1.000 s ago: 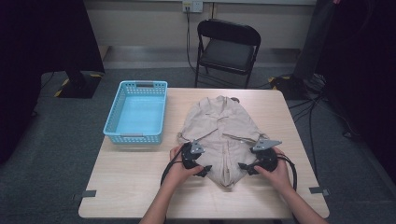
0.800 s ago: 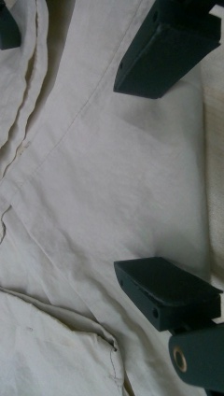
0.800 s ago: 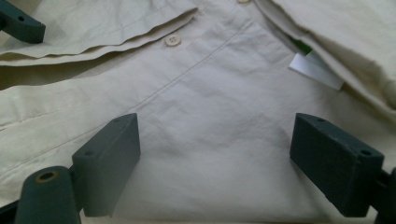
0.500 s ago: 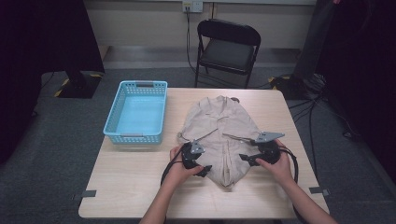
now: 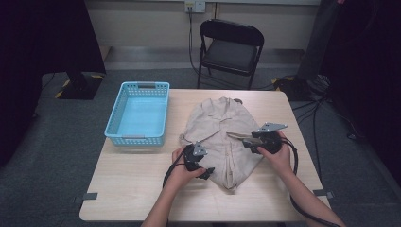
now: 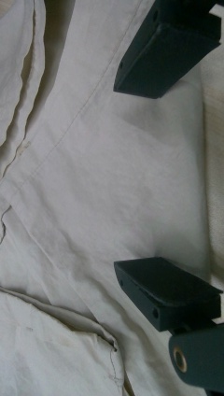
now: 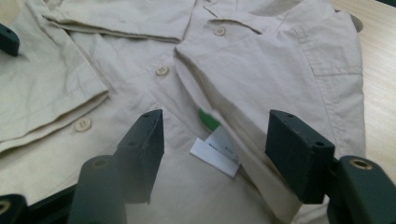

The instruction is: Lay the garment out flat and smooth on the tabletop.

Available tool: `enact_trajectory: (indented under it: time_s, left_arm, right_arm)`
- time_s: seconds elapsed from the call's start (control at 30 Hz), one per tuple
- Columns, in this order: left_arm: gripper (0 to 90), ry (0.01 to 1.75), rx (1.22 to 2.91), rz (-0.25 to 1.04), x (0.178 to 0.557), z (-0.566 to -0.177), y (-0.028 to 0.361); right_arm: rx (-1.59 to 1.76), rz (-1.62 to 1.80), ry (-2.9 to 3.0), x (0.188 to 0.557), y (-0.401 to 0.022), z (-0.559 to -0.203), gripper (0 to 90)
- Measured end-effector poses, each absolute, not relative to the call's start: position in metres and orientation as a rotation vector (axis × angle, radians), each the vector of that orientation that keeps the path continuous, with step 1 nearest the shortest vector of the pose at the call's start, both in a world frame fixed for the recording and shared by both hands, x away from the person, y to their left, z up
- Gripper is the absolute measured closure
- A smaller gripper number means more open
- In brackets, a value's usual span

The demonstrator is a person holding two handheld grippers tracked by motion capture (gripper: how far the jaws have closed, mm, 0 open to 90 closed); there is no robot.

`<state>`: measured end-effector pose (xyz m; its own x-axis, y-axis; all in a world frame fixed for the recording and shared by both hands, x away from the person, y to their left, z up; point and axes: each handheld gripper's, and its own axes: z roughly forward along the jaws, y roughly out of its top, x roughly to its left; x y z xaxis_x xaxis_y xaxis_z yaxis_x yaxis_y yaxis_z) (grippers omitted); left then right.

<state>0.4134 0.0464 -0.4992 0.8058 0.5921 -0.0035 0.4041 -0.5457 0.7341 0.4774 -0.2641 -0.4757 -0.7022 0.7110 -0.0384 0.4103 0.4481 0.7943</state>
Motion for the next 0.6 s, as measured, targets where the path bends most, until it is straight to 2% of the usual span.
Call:
enact_trajectory:
  time_s: [0.4,0.47,0.5,0.53,0.6]
  left_arm:
    - [12.1,0.729,2.222,0.313,0.413,-0.499,0.046]
    - [12.0,0.729,2.222,0.313,0.413,-0.499,0.046]
    - [12.1,0.729,2.222,0.313,0.413,-0.499,0.046]
    - [12.1,0.729,2.222,0.314,0.413,-0.499,0.046]
    - [12.0,0.729,2.222,0.313,0.413,-0.499,0.046]
  right_arm:
    - [0.967,1.092,2.338,0.49,-0.259,-0.484,43.6]
    - [0.977,1.083,2.347,0.493,-0.258,-0.489,47.0]
    - [0.976,1.078,2.353,0.494,-0.257,-0.492,54.0]
    - [0.976,1.078,2.353,0.494,-0.257,-0.492,54.0]
    - [0.958,1.082,2.379,0.496,-0.257,-0.493,63.6]
